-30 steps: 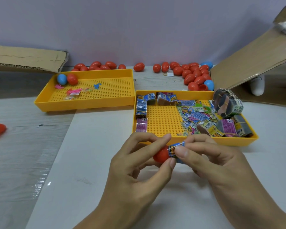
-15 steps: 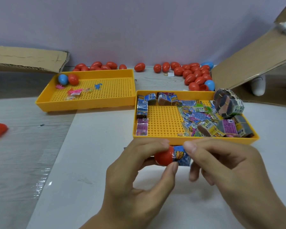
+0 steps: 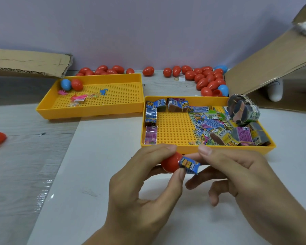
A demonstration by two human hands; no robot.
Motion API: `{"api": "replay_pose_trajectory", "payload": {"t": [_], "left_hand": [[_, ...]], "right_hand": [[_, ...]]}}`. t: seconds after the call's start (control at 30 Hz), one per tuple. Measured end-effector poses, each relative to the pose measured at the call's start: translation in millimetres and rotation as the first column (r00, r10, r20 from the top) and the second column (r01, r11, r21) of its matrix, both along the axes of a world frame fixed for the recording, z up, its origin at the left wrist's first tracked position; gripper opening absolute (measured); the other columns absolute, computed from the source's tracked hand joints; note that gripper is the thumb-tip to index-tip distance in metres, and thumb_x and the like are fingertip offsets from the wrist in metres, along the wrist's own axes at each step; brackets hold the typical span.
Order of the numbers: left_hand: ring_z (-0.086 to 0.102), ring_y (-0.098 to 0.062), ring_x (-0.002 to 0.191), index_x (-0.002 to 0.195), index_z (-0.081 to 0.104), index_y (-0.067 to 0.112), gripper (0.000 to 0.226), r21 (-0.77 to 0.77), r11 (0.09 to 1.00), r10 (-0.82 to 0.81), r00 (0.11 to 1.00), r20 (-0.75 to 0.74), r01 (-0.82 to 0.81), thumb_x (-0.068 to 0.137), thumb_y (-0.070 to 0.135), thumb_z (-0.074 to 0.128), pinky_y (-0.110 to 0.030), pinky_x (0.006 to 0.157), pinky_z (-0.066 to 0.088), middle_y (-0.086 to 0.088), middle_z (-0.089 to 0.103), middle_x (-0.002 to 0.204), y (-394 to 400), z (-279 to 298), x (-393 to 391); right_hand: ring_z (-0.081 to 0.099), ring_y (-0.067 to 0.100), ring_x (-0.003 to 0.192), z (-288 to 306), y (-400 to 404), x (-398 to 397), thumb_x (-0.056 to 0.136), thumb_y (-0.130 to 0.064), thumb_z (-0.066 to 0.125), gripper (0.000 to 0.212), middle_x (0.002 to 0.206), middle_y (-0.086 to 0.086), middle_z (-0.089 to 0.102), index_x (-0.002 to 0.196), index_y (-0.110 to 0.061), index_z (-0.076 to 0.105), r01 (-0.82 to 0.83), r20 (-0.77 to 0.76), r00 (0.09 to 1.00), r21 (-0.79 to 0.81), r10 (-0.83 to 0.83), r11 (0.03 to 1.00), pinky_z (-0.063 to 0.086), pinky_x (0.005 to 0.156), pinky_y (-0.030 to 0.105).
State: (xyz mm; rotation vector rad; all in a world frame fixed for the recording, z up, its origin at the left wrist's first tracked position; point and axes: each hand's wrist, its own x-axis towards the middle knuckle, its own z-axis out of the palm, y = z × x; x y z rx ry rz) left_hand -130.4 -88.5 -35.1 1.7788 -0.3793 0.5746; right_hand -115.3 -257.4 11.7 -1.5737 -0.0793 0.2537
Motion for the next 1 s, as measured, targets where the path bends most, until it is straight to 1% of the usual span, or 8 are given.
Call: {"api": "replay_pose_trajectory", "payload": {"t": [0.13, 0.23, 0.33, 0.43, 0.53, 0.63, 0.77, 1.0], "left_hand": [[0.073, -0.004, 0.086, 0.096, 0.071, 0.015, 0.008, -0.003, 0.999, -0.045, 0.982, -0.183, 0.045, 0.092, 0.010, 0.067, -0.013, 0.073, 0.056, -0.003, 0.076, 0.092, 1.3, -2.6, 10.0], [0.070, -0.016, 0.107, 0.118, 0.067, 0.017, 0.032, 0.047, 0.998, 0.043, 0.997, -0.064, -0.040, 0.088, 0.025, 0.069, -0.031, 0.089, 0.057, 0.002, 0.072, 0.115, -2.0, -2.9, 0.5], [0.069, -0.019, 0.111, 0.125, 0.062, 0.023, 0.040, -0.006, 1.000, -0.024, 0.997, -0.071, 0.023, 0.088, 0.035, 0.067, -0.036, 0.091, 0.057, 0.003, 0.070, 0.123, 0.1, -7.1, -1.8], [0.068, -0.013, 0.113, 0.125, 0.065, 0.026, 0.036, -0.009, 0.997, -0.073, 0.996, -0.059, 0.072, 0.092, 0.042, 0.062, -0.030, 0.090, 0.057, 0.005, 0.070, 0.124, -0.6, -1.3, -4.4], [0.068, -0.007, 0.111, 0.121, 0.070, 0.018, 0.029, 0.116, 0.993, -0.025, 1.000, -0.008, 0.026, 0.095, 0.030, 0.062, -0.020, 0.090, 0.055, 0.004, 0.071, 0.119, -0.2, -1.6, -4.2], [0.067, 0.009, 0.097, 0.103, 0.077, 0.030, 0.034, 0.259, 0.954, -0.133, 0.987, -0.093, 0.153, 0.100, 0.042, 0.045, -0.008, 0.084, 0.051, 0.011, 0.076, 0.102, 0.4, -1.2, 3.1], [0.065, -0.011, 0.118, 0.127, 0.062, 0.006, 0.040, 0.189, 0.982, -0.018, 1.000, 0.019, 0.014, 0.091, 0.023, 0.062, -0.033, 0.094, 0.056, 0.000, 0.067, 0.127, -2.6, 1.2, -5.6], [0.062, -0.005, 0.119, 0.129, 0.064, 0.025, 0.038, 0.060, 0.985, -0.150, 0.980, -0.132, 0.159, 0.093, 0.035, 0.059, -0.025, 0.094, 0.054, 0.014, 0.068, 0.125, 2.8, -1.4, -0.5]], "right_hand": [[0.075, 0.029, 0.076, 1.6, -2.5, 2.8, 0.068, -0.054, 0.069, 0.041, 0.092, 0.007, 0.077, 0.088, -0.020, 0.081, -0.092, -0.128, 0.987, 0.075, 0.101, 0.993, 0.047, 0.040, 0.025], [0.075, 0.029, 0.083, 2.3, -5.6, 6.0, 0.066, -0.052, 0.069, 0.046, 0.095, 0.010, 0.077, 0.091, -0.015, 0.081, -0.146, -0.191, 0.966, 0.141, 0.172, 0.979, 0.050, 0.043, 0.026], [0.075, 0.030, 0.083, 3.2, -8.3, 7.6, 0.064, -0.048, 0.072, 0.045, 0.091, 0.012, 0.077, 0.089, -0.012, 0.080, -0.157, -0.223, 0.956, 0.157, 0.190, 0.975, 0.049, 0.042, 0.024], [0.075, 0.031, 0.081, 2.0, -9.5, 6.8, 0.061, -0.041, 0.077, 0.042, 0.090, 0.015, 0.076, 0.088, -0.009, 0.079, -0.155, -0.246, 0.951, 0.144, 0.188, 0.977, 0.048, 0.042, 0.021], [0.075, 0.032, 0.081, -0.1, -8.7, 6.2, 0.059, -0.037, 0.081, 0.039, 0.092, 0.017, 0.075, 0.087, -0.010, 0.078, -0.127, -0.311, 0.933, 0.191, 0.182, 0.973, 0.049, 0.041, 0.022], [0.075, 0.031, 0.084, -0.3, -8.2, 6.3, 0.058, -0.035, 0.083, 0.039, 0.097, 0.019, 0.075, 0.086, -0.009, 0.078, -0.110, -0.365, 0.908, 0.265, 0.205, 0.958, 0.052, 0.043, 0.023], [0.075, 0.030, 0.083, -0.6, -7.7, 5.6, 0.055, -0.029, 0.084, 0.039, 0.094, 0.017, 0.076, 0.085, -0.006, 0.079, -0.069, -0.394, 0.901, 0.279, 0.179, 0.958, 0.055, 0.048, 0.024], [0.075, 0.032, 0.088, -0.4, -6.7, 6.1, 0.063, -0.026, 0.075, 0.036, 0.096, 0.018, 0.076, 0.090, -0.004, 0.079, -0.076, -0.401, 0.898, 0.257, 0.178, 0.963, 0.057, 0.052, 0.023]]}}
